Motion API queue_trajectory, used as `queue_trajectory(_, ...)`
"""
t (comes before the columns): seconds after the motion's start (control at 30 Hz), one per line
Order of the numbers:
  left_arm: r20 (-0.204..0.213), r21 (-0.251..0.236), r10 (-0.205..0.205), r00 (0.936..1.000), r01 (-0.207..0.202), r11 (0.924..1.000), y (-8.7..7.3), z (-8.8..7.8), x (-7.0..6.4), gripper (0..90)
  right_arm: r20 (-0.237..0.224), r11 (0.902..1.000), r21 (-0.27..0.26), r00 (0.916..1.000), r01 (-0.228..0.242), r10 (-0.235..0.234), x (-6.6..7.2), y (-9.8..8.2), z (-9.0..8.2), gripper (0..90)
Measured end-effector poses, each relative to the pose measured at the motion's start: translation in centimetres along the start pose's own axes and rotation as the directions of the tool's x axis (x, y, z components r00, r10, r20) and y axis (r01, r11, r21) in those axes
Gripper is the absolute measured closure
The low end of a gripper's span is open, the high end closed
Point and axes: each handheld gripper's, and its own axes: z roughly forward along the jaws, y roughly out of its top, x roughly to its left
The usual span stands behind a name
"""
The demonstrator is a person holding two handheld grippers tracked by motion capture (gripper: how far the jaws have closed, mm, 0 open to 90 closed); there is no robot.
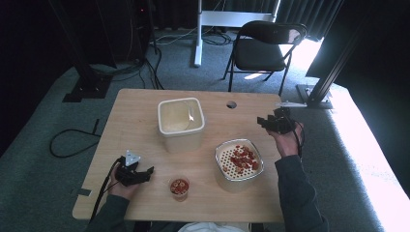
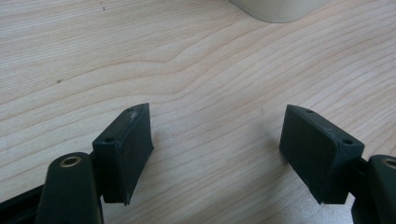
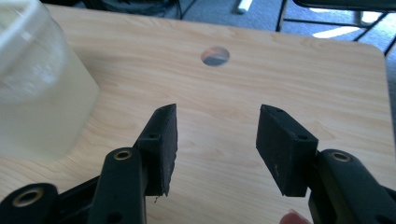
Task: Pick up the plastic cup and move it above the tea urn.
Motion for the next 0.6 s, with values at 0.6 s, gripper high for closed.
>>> queue_trajectory(0.6,-0.002,0.0,-0.003,1.0,0.003,1.0,-0.1,-0.2,-0.3,26.6,0.047,0.9972,0.057,0.9979,-0.047,0.045,-1.6,-6.6,0.7,44.3)
